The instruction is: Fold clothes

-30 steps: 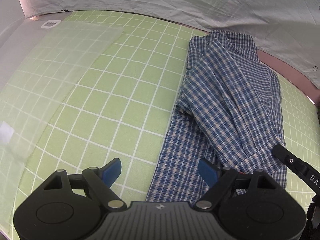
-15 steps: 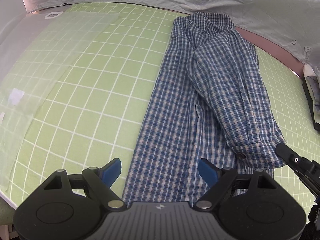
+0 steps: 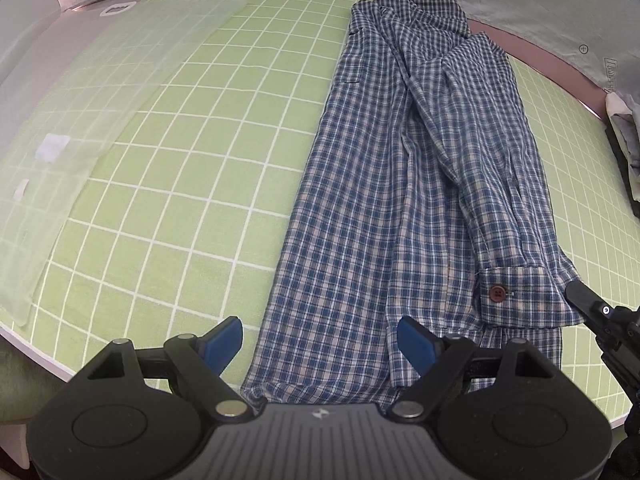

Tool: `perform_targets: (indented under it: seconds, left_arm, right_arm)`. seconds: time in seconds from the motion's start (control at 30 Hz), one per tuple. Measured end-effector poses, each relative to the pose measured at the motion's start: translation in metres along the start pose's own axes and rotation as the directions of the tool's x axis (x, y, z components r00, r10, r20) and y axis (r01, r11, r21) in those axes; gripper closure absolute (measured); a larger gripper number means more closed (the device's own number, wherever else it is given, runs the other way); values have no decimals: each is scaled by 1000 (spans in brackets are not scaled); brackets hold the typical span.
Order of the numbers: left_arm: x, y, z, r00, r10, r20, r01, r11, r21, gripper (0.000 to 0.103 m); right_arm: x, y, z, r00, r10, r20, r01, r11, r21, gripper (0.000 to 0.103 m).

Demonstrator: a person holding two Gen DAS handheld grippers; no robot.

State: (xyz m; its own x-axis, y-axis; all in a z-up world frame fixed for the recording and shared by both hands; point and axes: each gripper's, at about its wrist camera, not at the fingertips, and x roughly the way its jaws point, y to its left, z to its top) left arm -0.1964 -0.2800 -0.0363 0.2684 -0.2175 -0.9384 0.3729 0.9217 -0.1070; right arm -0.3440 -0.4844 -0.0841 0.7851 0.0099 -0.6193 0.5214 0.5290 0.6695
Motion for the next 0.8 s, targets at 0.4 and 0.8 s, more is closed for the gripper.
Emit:
perform_targets:
  seconds: [0.4, 0.8]
  left_arm:
    - [2, 7, -4, 1000, 26, -5, -26, 1000, -10, 18]
    - [10, 17, -9, 996, 88, 14, -88, 996, -3, 18]
  right_arm:
    - [0, -1, -9, 994, -106, -32, 104, 992, -70, 101]
    - [-7, 20, -10, 982, -186, 18, 185, 959, -214, 83]
